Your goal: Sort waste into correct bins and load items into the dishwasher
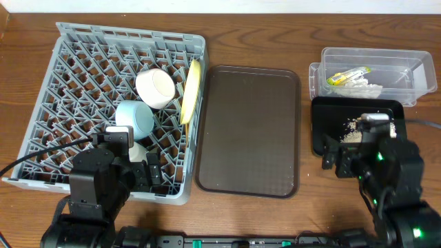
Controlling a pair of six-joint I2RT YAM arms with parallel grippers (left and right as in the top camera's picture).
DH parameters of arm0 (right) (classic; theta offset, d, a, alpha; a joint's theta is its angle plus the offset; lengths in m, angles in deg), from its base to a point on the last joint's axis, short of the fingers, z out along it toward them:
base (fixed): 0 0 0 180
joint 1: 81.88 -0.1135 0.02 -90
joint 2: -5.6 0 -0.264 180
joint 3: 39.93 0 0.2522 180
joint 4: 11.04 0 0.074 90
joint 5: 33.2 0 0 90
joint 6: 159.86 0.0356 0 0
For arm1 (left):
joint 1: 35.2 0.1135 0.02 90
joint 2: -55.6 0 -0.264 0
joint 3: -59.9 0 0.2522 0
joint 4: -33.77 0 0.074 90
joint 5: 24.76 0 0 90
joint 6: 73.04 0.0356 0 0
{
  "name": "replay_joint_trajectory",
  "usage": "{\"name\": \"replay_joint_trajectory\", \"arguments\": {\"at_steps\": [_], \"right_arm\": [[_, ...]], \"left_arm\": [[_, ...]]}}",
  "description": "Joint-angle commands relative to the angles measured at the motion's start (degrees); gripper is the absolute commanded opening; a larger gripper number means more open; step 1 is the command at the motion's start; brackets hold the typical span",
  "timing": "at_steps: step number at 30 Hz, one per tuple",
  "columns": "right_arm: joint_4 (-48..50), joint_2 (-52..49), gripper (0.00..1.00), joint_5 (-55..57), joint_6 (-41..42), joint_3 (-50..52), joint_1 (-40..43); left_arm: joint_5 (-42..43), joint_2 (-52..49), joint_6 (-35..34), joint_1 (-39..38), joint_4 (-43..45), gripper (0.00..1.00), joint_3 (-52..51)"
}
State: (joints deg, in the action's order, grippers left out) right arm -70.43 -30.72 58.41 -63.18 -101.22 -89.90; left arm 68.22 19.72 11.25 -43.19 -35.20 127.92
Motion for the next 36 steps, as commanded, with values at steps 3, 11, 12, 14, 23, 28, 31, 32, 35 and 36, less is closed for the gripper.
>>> {"name": "replay_joint_trajectory", "arguments": {"at_steps": [3,11,12,14,23,28,31,32,35,36], "right_arm": [[6.6,11.3,0.99,-3.1,-2.5,8.7,1.5],[21.9,33.5,0.99,-5.9,-2.5,27.8,4.1],[23.4,35.5,0.99,-5.9,-2.5,29.8,4.1],[28.3,35.5,0.99,-5.9,-2.5,33.1,4.3],[56.4,35.5,0.99,-2.2,-2.6,47.4,4.4],[54.4,36.0,0.99,-0.6,-4.7,47.2,4.7],[49.5,36.0,0.99,-2.1,-4.6,47.2,4.6],[47.4,36.0,0.99,-2.7,-4.6,47.2,4.6],[43.1,36.0,0.99,-3.8,-4.6,47.2,4.6],[41.8,36.0,0.99,-3.8,-4.6,47.2,4.6]], "left_arm": [[-0.5,0.0,0.9,-0.2,0.0,0.93,-0.4],[-0.5,0.0,0.9,-0.2,0.0,0.93,-0.4],[-0.5,0.0,0.9,-0.2,0.0,0.93,-0.4],[-0.5,0.0,0.9,-0.2,0.0,0.93,-0.4],[-0.5,0.0,0.9,-0.2,0.0,0.93,-0.4],[-0.5,0.0,0.9,-0.2,0.0,0.93,-0.4],[-0.5,0.0,0.9,-0.2,0.0,0.93,-0.4],[-0.5,0.0,0.9,-0.2,0.0,0.94,-0.4],[-0.5,0.0,0.9,-0.2,0.0,0.94,-0.4],[-0.5,0.0,0.9,-0.2,0.0,0.94,-0.4]]}}
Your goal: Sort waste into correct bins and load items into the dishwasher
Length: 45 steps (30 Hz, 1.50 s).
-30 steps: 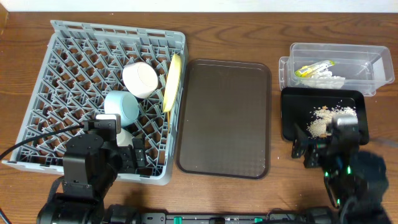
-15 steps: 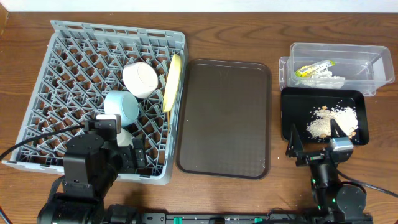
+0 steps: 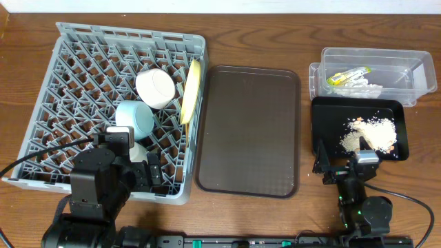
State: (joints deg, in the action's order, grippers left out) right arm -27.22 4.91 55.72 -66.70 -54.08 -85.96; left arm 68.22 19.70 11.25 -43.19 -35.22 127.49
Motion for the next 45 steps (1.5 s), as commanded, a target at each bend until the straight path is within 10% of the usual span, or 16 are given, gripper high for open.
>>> {"name": "replay_joint_trajectory", "arguments": {"at_steps": [1,37,45], "right_arm": [[-1.8,0.3,0.99,-1.0,-1.1,0.1,0.7],[-1.7,0.2,0.99,-0.9,-1.1,0.1,0.7],[-1.7,0.2,0.99,-0.9,-1.1,0.1,0.7]], "left_arm": [[-0.5,0.0,0.9,-0.2,0.0,0.94,0.0],[-0.7,0.8,1.0,0.2,-0.8,0.94,-0.2],[0.5,12.3,0.9,6.1,8.9,0.94,-13.6]]}}
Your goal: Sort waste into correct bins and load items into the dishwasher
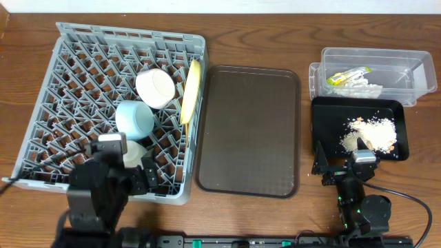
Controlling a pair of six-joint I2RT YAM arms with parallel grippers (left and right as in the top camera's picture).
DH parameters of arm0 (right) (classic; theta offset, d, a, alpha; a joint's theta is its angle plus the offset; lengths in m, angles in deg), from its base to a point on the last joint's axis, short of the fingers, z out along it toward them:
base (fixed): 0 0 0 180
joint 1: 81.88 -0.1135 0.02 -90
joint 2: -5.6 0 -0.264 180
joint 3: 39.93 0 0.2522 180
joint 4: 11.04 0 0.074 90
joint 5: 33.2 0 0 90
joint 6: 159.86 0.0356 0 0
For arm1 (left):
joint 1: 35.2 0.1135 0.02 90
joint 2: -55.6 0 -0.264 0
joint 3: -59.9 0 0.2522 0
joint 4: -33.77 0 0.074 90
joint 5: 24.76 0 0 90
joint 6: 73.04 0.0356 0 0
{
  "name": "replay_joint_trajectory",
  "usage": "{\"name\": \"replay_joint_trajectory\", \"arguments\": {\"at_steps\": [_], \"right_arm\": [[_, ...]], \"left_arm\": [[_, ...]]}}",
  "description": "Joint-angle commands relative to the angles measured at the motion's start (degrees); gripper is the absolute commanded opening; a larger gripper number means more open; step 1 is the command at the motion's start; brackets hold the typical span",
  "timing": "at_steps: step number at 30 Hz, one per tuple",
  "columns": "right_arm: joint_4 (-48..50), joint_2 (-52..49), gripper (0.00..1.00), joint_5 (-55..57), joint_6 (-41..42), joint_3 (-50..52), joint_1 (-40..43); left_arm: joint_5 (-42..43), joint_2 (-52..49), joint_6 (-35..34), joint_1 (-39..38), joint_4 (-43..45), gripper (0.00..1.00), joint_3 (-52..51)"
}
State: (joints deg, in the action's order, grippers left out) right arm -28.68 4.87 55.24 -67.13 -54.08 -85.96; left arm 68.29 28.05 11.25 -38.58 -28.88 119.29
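Note:
A grey dish rack (83,62) on the left holds a white bowl (156,87), a light blue cup (134,118), an upright yellow plate (191,88) and a white item (138,150) partly hidden by my left arm. The brown tray (248,127) in the middle is bare. A clear bin (393,65) at the back right holds wrappers (350,76). A black tray (327,114) holds food crumbs (372,131). My left gripper (149,176) is over the rack's front edge and looks open and empty. My right gripper (324,165) sits just in front of the black tray, apparently open and empty.
The wooden table (241,14) runs behind the rack and bins. Cables trail from both arms along the front edge. A second clear container (315,79) is tucked against the bin's left side.
My left arm has drawn back slightly toward the table's front edge. The right arm and every object stand where they were.
At first my right arm reached over the front of the black tray, covering part of the crumbs. Then it stood pulled back at the table's front edge, with the crumb pile fully in view. The left arm stayed at the rack's front corner, now slightly lower.

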Motion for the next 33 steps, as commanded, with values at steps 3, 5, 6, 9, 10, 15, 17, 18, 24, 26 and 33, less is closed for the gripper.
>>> {"name": "replay_joint_trajectory", "arguments": {"at_steps": [3,5,6,9,10,15,17,18,24,26,33], "right_arm": [[-0.2,0.2,0.99,-0.4,-0.7,0.1,0.7],[-0.2,0.2,0.99,-0.4,-0.7,0.1,0.7],[-0.2,0.2,0.99,-0.4,-0.7,0.1,0.7],[-0.2,0.2,0.99,-0.4,-0.7,0.1,0.7],[-0.3,0.2,0.99,-0.4,-0.7,0.1,0.7],[-0.2,0.2,0.99,-0.4,-0.7,0.1,0.7],[-0.2,0.2,0.99,-0.4,-0.7,0.1,0.7],[-0.2,0.2,0.99,-0.4,-0.7,0.1,0.7],[-0.2,0.2,0.99,-0.4,-0.7,0.1,0.7],[-0.2,0.2,0.99,-0.4,-0.7,0.1,0.7],[-0.2,0.2,0.99,-0.4,-0.7,0.1,0.7]], "left_arm": [[1.0,9.9,0.2,2.8,8.8,0.94,-13.8],[1.0,13.7,-0.6,3.5,13.5,0.94,-19.2],[1.0,15.3,-1.1,3.7,15.7,0.94,-21.4],[1.0,20.1,-2.1,4.1,24.1,0.94,-29.0],[1.0,21.3,-2.1,4.1,27.1,0.94,-31.3],[1.0,26.0,-2.0,4.1,42.3,0.94,-40.7],[1.0,26.9,-1.8,4.1,47.2,0.94,-43.4],[1.0,27.2,-1.7,4.1,49.9,0.94,-44.7],[2.8,27.5,3.8,4.1,51.0,0.94,-45.4],[3.0,27.5,3.5,4.1,47.3,0.94,-45.4],[2.9,27.2,3.5,4.1,45.3,0.94,-45.4]]}}
